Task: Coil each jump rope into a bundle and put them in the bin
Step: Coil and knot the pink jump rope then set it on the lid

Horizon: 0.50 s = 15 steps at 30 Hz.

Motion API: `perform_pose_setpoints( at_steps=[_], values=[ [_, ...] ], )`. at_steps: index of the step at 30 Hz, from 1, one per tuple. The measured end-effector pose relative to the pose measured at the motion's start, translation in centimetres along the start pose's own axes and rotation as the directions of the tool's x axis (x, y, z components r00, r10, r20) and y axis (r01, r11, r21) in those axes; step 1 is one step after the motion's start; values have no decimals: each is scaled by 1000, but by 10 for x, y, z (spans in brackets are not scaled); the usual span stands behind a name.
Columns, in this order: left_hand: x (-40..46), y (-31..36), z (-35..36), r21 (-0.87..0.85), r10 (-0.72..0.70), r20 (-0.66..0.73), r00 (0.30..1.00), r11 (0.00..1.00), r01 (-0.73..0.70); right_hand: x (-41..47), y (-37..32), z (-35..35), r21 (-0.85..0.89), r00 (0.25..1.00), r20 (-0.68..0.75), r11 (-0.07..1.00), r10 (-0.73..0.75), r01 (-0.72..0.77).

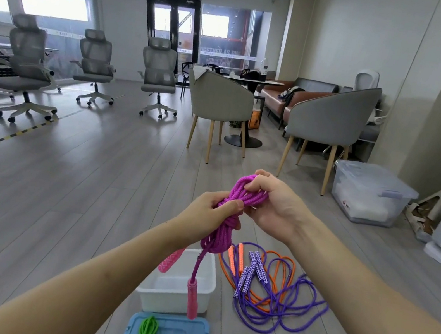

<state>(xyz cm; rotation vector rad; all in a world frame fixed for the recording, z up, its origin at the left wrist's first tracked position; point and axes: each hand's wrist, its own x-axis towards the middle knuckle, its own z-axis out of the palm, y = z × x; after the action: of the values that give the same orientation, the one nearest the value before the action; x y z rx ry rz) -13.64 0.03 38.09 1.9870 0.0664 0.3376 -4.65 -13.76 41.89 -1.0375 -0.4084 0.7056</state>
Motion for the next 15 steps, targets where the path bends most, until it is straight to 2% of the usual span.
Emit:
perform_pose_setpoints(
  at_steps=[2, 4, 5, 6, 7, 8, 9, 10, 11, 12, 13, 15],
  values=[
    [1, -1, 2, -17, -1, -6, 1000, 1000, 1, 1, -1, 3, 128, 1000, -15, 992, -11, 13],
    [4, -1, 5, -6, -3, -9, 1000, 1000, 3, 4, -2, 4, 141, 997, -39, 987, -71, 76],
    [4, -1, 6, 13, -7, -10, 1000, 1000, 7, 5, -1, 3, 52, 990, -47, 990, -132, 135],
    [5, -1, 7, 43, -11, -12, 1000, 999, 12, 6, -2, 0, -145, 974, -38, 966, -223, 215],
    [5, -2, 7, 95, -16, -13, 1000, 995, 17, 5, -4, -5, -421, 946, 16, 856, -323, 299],
    [5, -3, 6, 168, -22, -8, 1000, 985, 23, 5, -5, -11, -677, 916, 110, 646, -386, 354],
    [4, -6, 5, 246, -32, 1, 999, 969, 31, 5, -5, -16, -840, 892, 208, 395, -401, 373],
    [3, -9, 5, 309, -42, 11, 999, 950, 37, 6, -4, -20, -912, 880, 271, 190, -389, 364],
    [2, -12, 5, 351, -53, 20, 998, 935, 43, 6, -4, -22, -936, 879, 292, 74, -378, 343],
    [2, -14, 5, 375, -64, 25, 998, 926, 50, 6, -3, -22, -946, 881, 291, 26, -372, 323],
    [2, -16, 5, 390, -68, 24, 997, 919, 54, 6, -3, -21, -950, 889, 278, 36, -364, 312],
    [1, -17, 4, 402, -65, 19, 998, 914, 52, 5, -1, -20, -930, 922, 199, 233, -332, 285]
  ],
)
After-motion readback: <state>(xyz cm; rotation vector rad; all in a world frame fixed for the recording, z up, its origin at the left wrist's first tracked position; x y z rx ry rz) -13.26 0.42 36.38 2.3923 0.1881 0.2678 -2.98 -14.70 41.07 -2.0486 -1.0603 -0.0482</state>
